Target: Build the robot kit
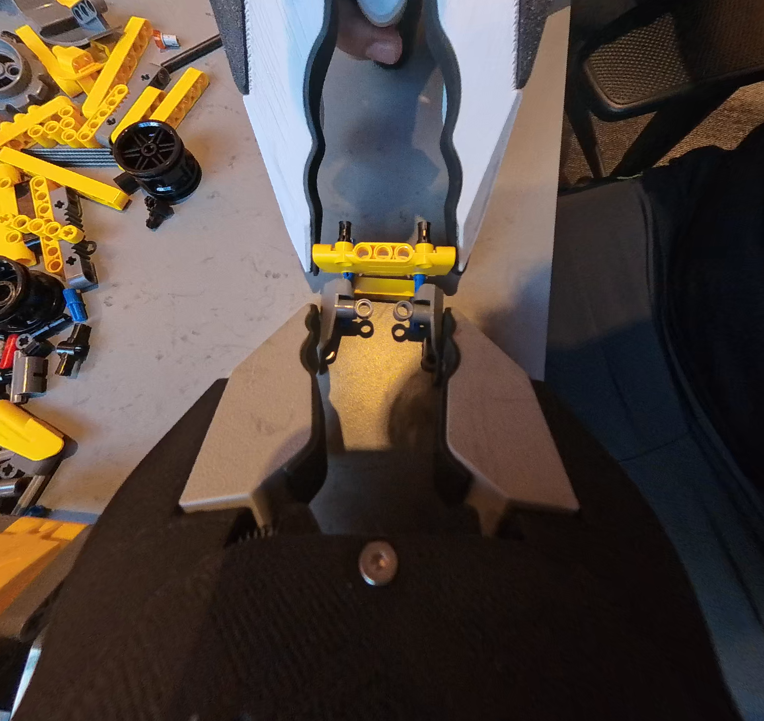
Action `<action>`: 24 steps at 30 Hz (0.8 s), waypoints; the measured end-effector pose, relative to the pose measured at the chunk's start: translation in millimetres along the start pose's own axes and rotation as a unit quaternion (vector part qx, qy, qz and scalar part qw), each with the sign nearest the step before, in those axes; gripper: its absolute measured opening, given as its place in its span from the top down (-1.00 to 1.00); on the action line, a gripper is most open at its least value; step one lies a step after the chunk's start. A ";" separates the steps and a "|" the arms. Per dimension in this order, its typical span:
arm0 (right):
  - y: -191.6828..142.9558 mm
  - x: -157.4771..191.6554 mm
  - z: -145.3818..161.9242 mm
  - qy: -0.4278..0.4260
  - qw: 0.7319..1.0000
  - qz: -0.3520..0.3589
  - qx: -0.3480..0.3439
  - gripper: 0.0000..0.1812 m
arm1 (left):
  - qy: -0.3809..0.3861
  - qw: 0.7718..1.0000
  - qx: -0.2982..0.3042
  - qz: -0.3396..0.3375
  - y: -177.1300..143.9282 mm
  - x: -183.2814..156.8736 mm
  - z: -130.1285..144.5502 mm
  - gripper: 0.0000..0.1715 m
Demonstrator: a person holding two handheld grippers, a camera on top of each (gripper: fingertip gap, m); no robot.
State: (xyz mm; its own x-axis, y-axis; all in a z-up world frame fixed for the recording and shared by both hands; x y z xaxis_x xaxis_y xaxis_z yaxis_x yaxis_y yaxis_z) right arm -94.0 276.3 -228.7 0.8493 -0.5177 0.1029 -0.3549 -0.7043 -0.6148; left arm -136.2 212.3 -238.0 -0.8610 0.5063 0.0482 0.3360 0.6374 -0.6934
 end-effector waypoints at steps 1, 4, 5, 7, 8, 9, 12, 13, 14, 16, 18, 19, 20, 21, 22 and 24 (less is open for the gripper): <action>0.0 0.1 0.0 0.000 1.000 0.000 0.000 0.33 | 0.000 1.000 0.000 0.000 0.0 0.0 0.0 0.33; 0.1 0.4 0.4 0.000 1.000 0.004 0.001 0.33 | -0.002 1.000 0.000 -0.001 0.0 -0.1 0.0 0.33; 0.1 0.5 0.7 -0.001 1.000 0.006 0.002 0.33 | -0.002 1.000 0.000 -0.001 0.1 -0.1 0.0 0.33; 0.4 0.6 1.2 -0.003 1.000 0.009 0.005 0.33 | -0.002 1.000 0.000 -0.001 0.1 -0.1 0.0 0.33; 0.5 0.7 1.3 -0.005 1.000 0.010 0.006 0.33 | -0.003 1.000 0.000 -0.001 0.1 -0.2 0.0 0.33; 0.6 0.9 0.9 -0.008 1.000 0.012 0.006 0.33 | -0.003 1.000 0.000 -0.002 0.1 -0.2 0.0 0.33; 0.9 1.9 -2.8 -0.026 0.999 0.018 -0.001 0.34 | -0.005 1.000 0.000 -0.002 0.5 -0.5 -0.4 0.33; 1.1 2.3 -3.4 -0.032 0.999 0.020 -0.003 0.34 | -0.005 1.000 0.000 -0.003 0.5 -0.6 -0.4 0.33; 1.2 2.4 -3.0 -0.032 0.999 0.017 -0.004 0.34 | -0.005 1.000 0.000 -0.003 0.6 -0.6 -0.3 0.33; 0.8 1.8 -0.4 -0.019 1.000 0.004 0.000 0.34 | -0.005 1.000 0.000 -0.003 0.6 -0.5 -0.4 0.33; 1.3 2.9 1.1 -0.022 1.000 0.000 0.006 0.34 | -0.005 1.000 0.000 -0.003 0.6 -0.6 -0.3 0.33; 1.7 3.5 0.6 -0.029 1.000 0.003 0.007 0.34 | -0.006 1.000 0.000 -0.002 0.6 -0.5 -0.3 0.33; 1.9 3.6 0.4 -0.031 1.000 0.003 0.006 0.34 | -0.006 1.000 0.000 -0.002 0.4 -0.4 -0.3 0.33; 2.0 3.3 0.2 -0.029 1.000 0.001 0.005 0.34 | -0.006 1.000 0.000 -0.002 0.5 -0.4 -0.3 0.33; 1.9 3.0 0.0 -0.028 1.000 0.000 0.004 0.34 | -0.006 1.000 0.000 -0.002 0.5 -0.4 -0.4 0.33; 1.8 1.8 -0.5 -0.027 1.000 0.003 0.003 0.34 | -0.009 1.000 0.000 -0.005 0.6 0.7 -0.3 0.33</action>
State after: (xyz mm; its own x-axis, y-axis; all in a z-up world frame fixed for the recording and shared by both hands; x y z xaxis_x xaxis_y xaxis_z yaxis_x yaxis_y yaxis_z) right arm -93.3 273.9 -229.2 0.8670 -0.4950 0.0570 -0.3580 -0.6984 -0.6198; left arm -136.4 213.2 -238.2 -0.8713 0.4890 0.0415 0.3274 0.6422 -0.6931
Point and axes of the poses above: each gripper's, where its closed fingertips meet, y out along the fingers, z out of its underside, x = y × z across the jaws, the point moved 5 cm from there along -y, back along the fingers, and after that the axes turned 5 degrees about -z, right-handed, at the moved point
